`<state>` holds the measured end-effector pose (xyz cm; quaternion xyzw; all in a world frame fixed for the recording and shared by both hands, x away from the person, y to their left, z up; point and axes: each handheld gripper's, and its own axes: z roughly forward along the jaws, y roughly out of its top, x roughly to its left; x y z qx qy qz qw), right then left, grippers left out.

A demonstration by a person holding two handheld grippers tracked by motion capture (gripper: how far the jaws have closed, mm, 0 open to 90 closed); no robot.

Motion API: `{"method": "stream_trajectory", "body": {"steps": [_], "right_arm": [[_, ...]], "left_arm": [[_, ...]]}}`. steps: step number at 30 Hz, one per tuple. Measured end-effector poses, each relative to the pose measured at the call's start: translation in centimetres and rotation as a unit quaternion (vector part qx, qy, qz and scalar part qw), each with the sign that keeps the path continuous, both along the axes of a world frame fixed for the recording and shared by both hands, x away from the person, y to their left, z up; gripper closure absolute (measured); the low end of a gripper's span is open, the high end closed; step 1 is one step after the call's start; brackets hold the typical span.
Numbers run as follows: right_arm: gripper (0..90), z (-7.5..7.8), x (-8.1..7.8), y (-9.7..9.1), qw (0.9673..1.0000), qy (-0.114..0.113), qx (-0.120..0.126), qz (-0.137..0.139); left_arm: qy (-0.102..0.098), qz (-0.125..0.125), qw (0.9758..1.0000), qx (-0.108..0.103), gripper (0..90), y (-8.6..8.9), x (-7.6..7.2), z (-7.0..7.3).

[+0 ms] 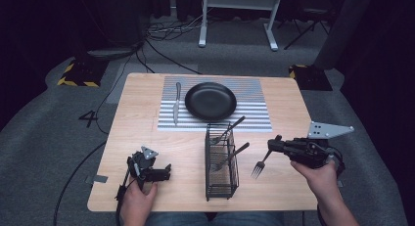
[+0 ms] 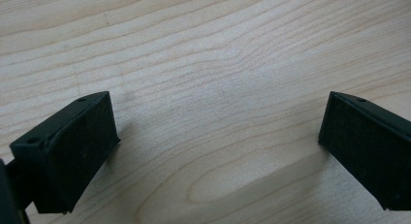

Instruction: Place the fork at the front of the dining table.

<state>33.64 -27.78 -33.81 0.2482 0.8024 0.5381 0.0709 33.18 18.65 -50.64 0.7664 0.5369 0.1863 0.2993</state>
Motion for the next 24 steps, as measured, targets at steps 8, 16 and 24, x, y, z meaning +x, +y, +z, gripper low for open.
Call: {"method": "stream_trajectory", "body": {"steps": [8,16,24], "right_arm": [[86.5,-2.3,0.4,-0.1,0.9997,0.023,-0.007,-0.008],[86.3,-4.6,1.1,-0.4,0.9983,0.056,-0.002,-0.013],[86.2,-5.6,1.4,-0.3,0.9975,0.065,-0.016,-0.022]], "left_arm": [[0.0,0.0,1.0,0.0,0.4,0.0,0.0,0.0],[0.0,0.0,1.0,0.0,0.4,0.0,0.0,0.0],[0.0,0.0,1.0,0.0,0.4,0.0,0.0,0.0]]}}
